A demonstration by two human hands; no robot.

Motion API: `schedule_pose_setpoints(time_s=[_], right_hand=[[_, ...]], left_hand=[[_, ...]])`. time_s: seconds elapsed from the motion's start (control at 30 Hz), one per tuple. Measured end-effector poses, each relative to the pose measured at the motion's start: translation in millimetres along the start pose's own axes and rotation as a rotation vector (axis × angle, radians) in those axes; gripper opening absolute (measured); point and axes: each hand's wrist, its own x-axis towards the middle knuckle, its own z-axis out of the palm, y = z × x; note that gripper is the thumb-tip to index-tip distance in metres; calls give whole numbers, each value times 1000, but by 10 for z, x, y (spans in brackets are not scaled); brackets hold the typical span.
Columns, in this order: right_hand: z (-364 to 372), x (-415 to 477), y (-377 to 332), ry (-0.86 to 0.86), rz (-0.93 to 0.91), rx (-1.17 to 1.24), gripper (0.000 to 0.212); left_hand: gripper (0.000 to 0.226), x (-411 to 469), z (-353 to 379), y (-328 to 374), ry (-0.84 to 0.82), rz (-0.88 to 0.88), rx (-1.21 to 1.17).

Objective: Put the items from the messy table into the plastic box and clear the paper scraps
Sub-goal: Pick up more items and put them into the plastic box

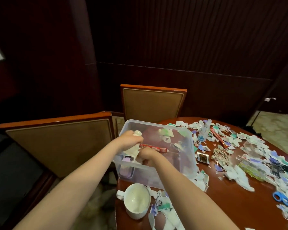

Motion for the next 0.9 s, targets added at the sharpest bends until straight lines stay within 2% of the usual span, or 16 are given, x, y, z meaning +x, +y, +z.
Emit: schedule_pose_setpoints(time_s=[0.07, 0.13, 0.17, 0.2, 0.27, 0.47, 0.6, 0.7, 0.73, 0.8, 0.9], right_hand=[[60, 119, -30, -35, 19, -13, 35], [118, 224, -50, -44, 45, -36, 19], [145, 278, -76, -32, 40, -27, 20], [180, 366, -79, -44, 29, -123, 32], [248, 446, -101, -29, 34, -316, 43], [259, 578, -104, -125, 86, -543, 48], [267, 585, -62, -62, 80, -427, 43], [199, 558, -42, -132, 122, -347, 12], [158, 557, -12, -148, 116, -346, 15], [66, 557, 31, -81, 156, -120, 26], [-163, 505, 70, 71, 143, 264, 23]], left_hand=[[30, 51, -41, -38, 10, -22, 67], [42, 126, -85, -86, 18, -46, 150], [46, 169, -104, -113, 16, -57, 186], [48, 197, -118, -134, 10, -73, 212], [48, 244, -124, -184, -14, -106, 266], [42, 355, -90, -178, -77, -152, 436], [40, 392, -103, -69, -63, -156, 524], [40, 429, -138, 20, -66, -148, 484], [39, 451, -139, 45, -72, -146, 450], [30, 503, -104, 84, -83, -136, 379], [20, 563, 25, 107, -102, -119, 317]])
